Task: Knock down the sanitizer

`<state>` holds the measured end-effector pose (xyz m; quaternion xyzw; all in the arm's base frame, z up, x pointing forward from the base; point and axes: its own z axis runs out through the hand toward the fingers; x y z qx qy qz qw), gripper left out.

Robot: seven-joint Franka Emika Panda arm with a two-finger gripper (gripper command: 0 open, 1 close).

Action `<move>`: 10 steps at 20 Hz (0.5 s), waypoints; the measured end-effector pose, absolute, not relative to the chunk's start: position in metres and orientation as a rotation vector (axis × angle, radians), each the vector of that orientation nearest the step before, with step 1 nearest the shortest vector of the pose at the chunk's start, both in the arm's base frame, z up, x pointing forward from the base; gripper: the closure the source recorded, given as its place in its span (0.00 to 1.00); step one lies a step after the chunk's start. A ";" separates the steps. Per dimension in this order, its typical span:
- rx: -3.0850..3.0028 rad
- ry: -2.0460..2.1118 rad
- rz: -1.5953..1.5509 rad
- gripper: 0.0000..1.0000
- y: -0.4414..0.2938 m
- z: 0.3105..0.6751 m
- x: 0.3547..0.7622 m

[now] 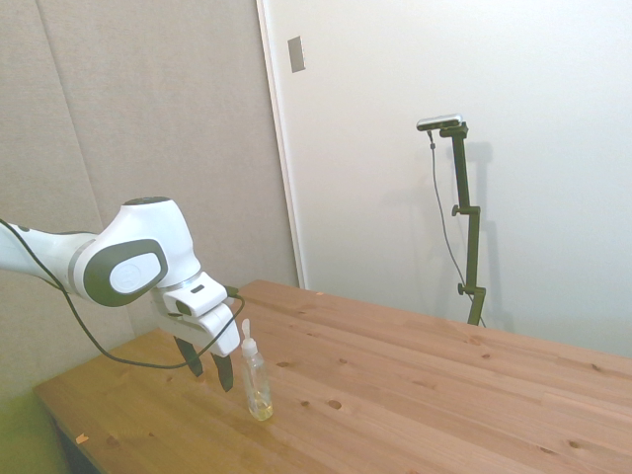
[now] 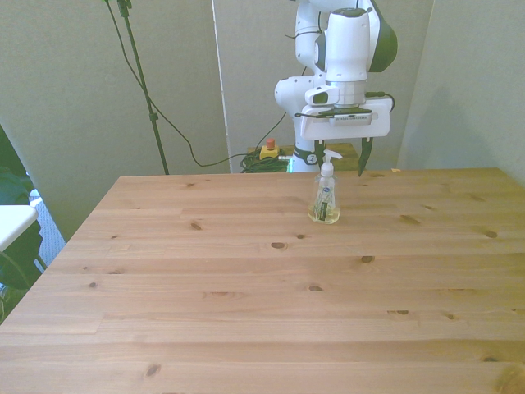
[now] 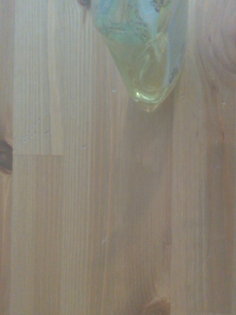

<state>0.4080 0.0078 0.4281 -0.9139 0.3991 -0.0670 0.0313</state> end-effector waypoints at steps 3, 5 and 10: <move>-2.821 1.223 -0.203 1.00 0.010 0.428 0.409; -2.829 1.208 -0.201 1.00 0.017 0.427 0.413; -2.822 1.230 -0.184 1.00 0.022 0.425 0.426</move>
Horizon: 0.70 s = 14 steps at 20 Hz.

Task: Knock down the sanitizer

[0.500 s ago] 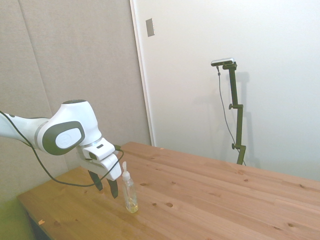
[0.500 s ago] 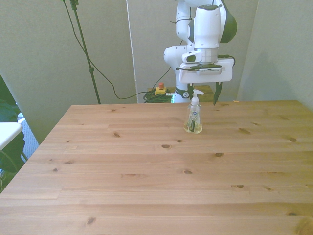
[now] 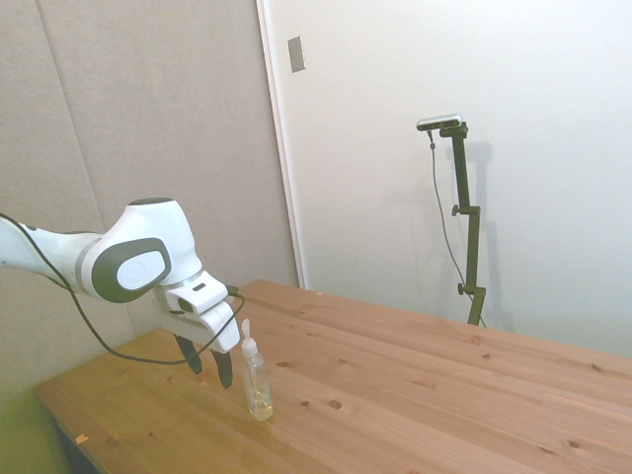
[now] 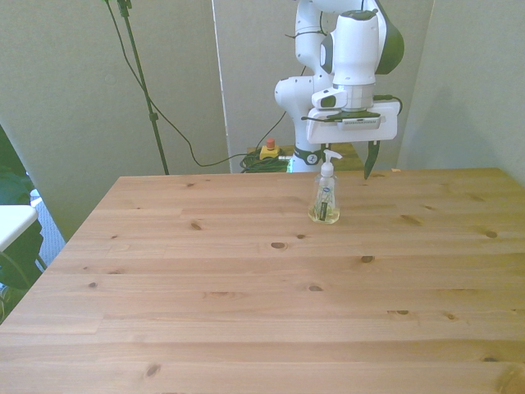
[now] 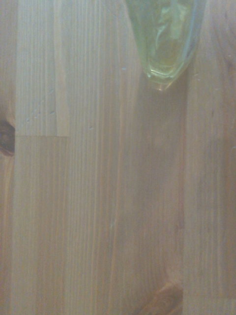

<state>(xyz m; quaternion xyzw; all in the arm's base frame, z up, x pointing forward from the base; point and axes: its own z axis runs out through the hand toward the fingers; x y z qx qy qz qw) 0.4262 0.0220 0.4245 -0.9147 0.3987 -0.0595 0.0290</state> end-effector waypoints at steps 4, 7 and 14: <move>-2.799 1.266 -0.189 1.00 0.021 0.427 0.436; -2.790 1.291 -0.185 1.00 0.019 0.425 0.446; -2.795 1.321 -0.170 1.00 0.017 0.417 0.462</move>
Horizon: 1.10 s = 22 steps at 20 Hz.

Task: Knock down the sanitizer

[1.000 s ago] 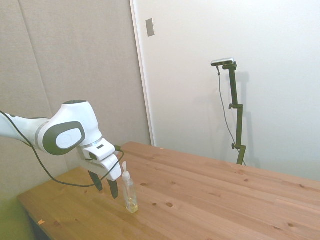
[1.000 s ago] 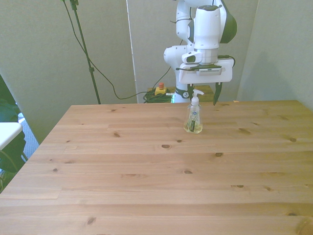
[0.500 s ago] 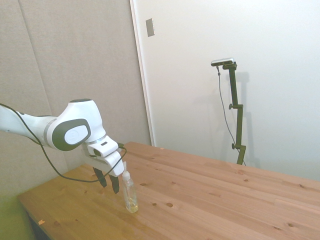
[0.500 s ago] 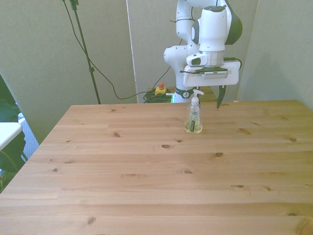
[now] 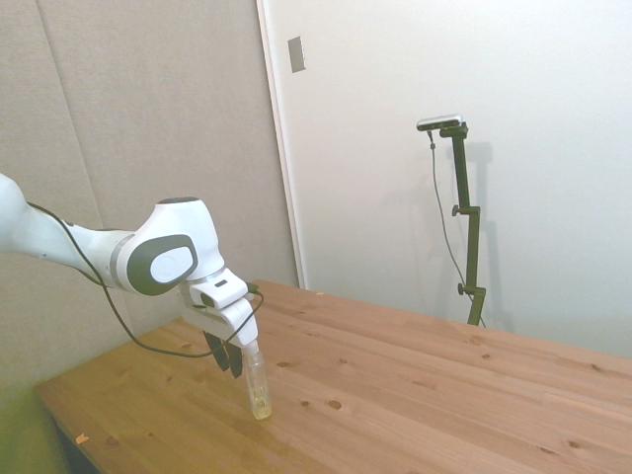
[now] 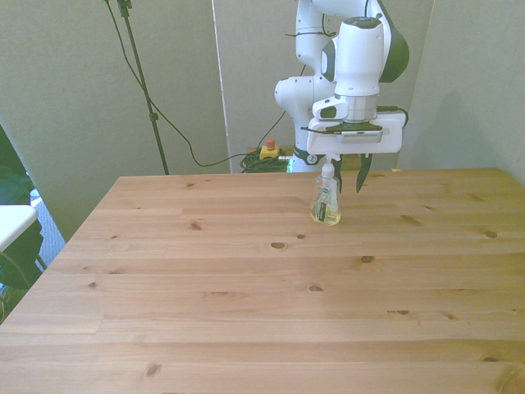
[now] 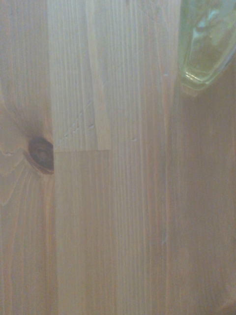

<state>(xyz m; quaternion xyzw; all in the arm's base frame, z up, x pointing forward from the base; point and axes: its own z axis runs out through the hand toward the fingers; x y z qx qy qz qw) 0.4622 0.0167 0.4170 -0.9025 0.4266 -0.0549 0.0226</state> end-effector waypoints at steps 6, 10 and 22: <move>-2.796 1.330 -0.167 1.00 0.014 0.415 0.462; -2.794 1.338 -0.170 1.00 0.011 0.416 0.460; -2.706 1.478 -0.232 1.00 -0.049 0.436 0.472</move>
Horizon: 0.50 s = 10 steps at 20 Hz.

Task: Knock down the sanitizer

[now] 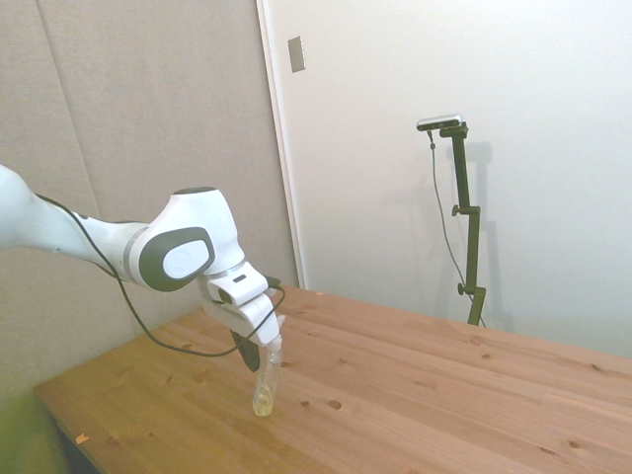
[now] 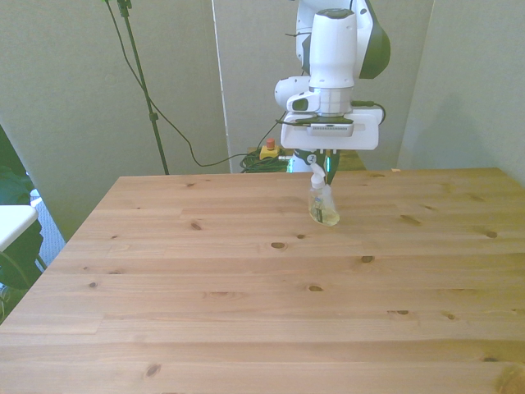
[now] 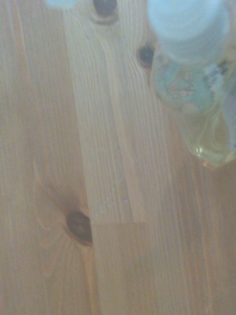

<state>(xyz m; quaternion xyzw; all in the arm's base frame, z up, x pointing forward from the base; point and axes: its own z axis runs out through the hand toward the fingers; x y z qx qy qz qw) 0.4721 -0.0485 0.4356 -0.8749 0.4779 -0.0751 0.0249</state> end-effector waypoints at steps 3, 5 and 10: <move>-2.685 1.518 -0.227 1.00 -0.066 0.431 0.488; -2.674 1.534 -0.232 1.00 -0.074 0.428 0.501; -2.636 1.576 -0.275 1.00 -0.095 0.427 0.529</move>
